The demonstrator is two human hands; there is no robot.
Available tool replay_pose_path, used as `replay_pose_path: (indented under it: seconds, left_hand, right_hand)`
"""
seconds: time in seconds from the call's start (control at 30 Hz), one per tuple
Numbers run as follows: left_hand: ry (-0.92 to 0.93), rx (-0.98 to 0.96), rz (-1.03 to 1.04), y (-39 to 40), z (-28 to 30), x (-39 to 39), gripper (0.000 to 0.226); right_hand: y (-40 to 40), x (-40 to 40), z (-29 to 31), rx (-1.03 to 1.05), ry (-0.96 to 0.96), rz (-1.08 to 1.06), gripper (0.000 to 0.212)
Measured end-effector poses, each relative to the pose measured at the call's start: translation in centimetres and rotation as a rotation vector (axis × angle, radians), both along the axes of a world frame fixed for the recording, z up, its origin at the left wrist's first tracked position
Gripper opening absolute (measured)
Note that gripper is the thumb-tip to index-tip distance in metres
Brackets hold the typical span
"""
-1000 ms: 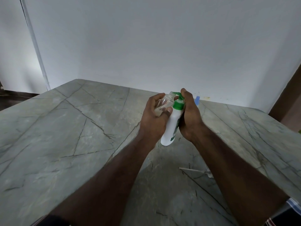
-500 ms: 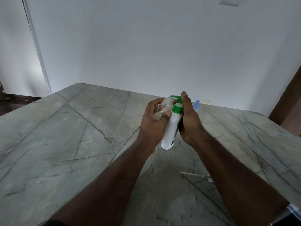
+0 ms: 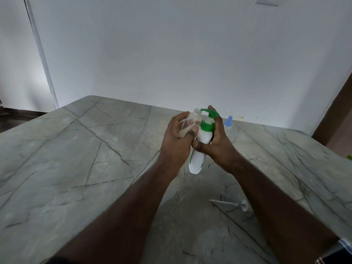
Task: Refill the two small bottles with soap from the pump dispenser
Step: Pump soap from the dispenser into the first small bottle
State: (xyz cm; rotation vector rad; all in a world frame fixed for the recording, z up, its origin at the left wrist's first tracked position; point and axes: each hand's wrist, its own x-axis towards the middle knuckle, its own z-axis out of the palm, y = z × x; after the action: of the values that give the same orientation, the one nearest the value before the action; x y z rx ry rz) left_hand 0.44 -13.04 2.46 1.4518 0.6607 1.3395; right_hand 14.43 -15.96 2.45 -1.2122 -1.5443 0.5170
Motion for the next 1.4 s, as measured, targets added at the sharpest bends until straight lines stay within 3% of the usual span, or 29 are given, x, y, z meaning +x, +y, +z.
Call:
replay_pose_path:
  seconds: [0.23, 0.57, 0.9, 1.4]
  left_hand:
    - [0.001, -0.017, -0.009, -0.12, 0.18, -0.13, 0.043]
    - [0.015, -0.04, 0.01, 0.18, -0.01, -0.3, 0.042]
    - [0.03, -0.049, 0.001, 0.16, 0.07, -0.22, 0.045]
    - [0.069, -0.04, -0.019, 0.12, -0.42, -0.12, 0.042]
  right_hand:
    - [-0.19, -0.65, -0.05, 0.055, -0.011, -0.065, 0.12]
    - [-0.65, 0.03, 0.1, 0.099, -0.073, -0.104, 0.104]
    - [-0.61, 0.1, 0.53, 0.054, -0.093, -0.055, 0.114]
    - [-0.23, -0.07, -0.02, 0.132, -0.072, -0.126, 0.1]
